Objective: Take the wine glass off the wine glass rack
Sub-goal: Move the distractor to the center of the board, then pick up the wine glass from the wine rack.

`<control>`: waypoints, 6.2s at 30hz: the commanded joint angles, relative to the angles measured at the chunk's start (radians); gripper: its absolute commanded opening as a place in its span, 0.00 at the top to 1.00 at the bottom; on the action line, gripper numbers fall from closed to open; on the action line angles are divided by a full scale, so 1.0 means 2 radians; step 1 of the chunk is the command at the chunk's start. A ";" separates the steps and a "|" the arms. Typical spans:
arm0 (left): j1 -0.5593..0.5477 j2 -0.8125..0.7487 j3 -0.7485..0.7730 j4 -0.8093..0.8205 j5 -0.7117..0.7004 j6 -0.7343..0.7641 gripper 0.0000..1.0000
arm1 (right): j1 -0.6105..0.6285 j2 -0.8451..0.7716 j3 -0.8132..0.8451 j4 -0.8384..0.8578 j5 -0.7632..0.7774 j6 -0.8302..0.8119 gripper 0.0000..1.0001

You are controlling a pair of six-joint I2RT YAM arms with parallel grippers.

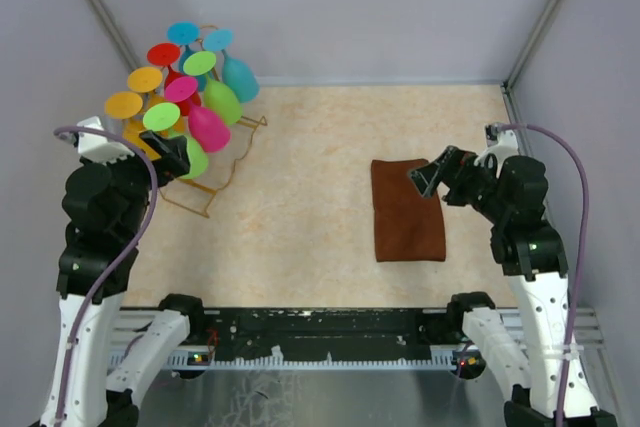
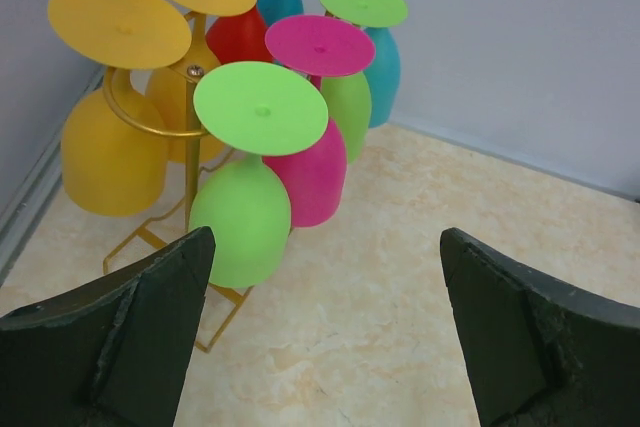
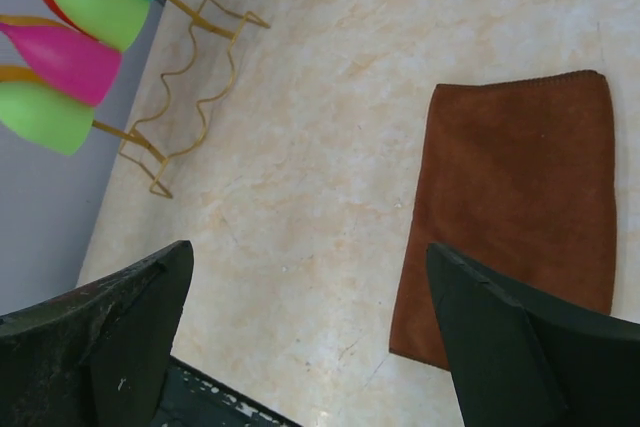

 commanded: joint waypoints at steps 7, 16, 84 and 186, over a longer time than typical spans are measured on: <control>0.008 -0.056 -0.031 -0.059 0.048 -0.045 0.01 | -0.010 -0.088 -0.094 0.061 -0.064 0.068 0.01; 0.009 -0.039 -0.028 -0.087 0.117 -0.023 0.01 | -0.011 -0.068 -0.091 0.052 -0.069 0.046 0.01; 0.010 -0.106 -0.067 -0.044 0.181 -0.022 0.01 | -0.079 0.171 -0.188 0.260 -0.020 0.029 0.01; 0.232 0.178 0.057 0.034 0.232 -0.101 0.62 | -0.077 -0.023 -0.204 0.222 -0.165 0.037 0.01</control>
